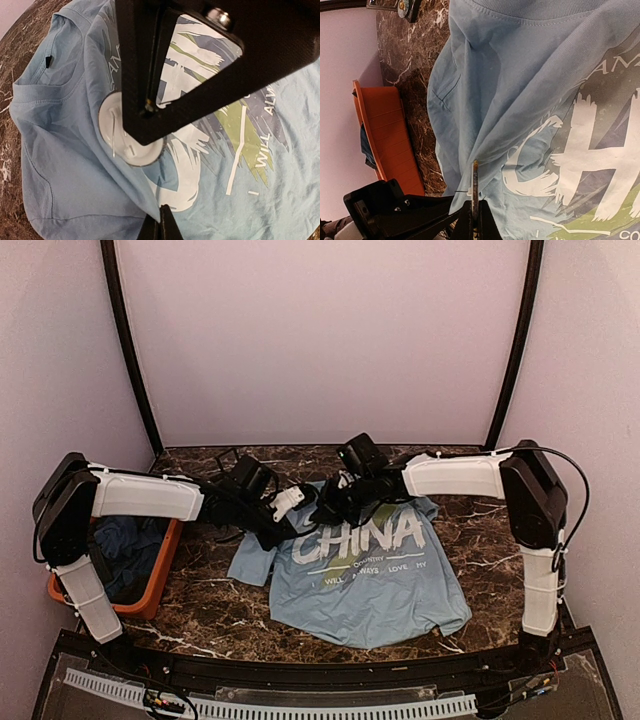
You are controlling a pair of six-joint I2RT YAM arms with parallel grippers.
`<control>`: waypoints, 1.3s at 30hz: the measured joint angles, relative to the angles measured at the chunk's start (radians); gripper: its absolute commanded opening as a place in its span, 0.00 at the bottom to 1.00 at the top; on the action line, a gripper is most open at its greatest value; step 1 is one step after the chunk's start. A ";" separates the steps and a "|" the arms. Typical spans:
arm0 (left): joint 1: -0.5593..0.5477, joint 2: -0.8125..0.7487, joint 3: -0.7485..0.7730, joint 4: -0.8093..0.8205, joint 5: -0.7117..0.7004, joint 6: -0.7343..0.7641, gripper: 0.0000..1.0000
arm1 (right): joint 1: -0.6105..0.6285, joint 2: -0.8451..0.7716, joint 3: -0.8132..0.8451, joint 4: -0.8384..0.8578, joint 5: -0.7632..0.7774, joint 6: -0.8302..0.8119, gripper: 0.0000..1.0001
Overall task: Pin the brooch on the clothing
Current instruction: Cross the brooch on the flattened clothing.
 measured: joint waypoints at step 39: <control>-0.003 0.000 0.000 0.000 -0.012 0.004 0.02 | 0.007 0.026 0.035 -0.074 0.065 -0.046 0.00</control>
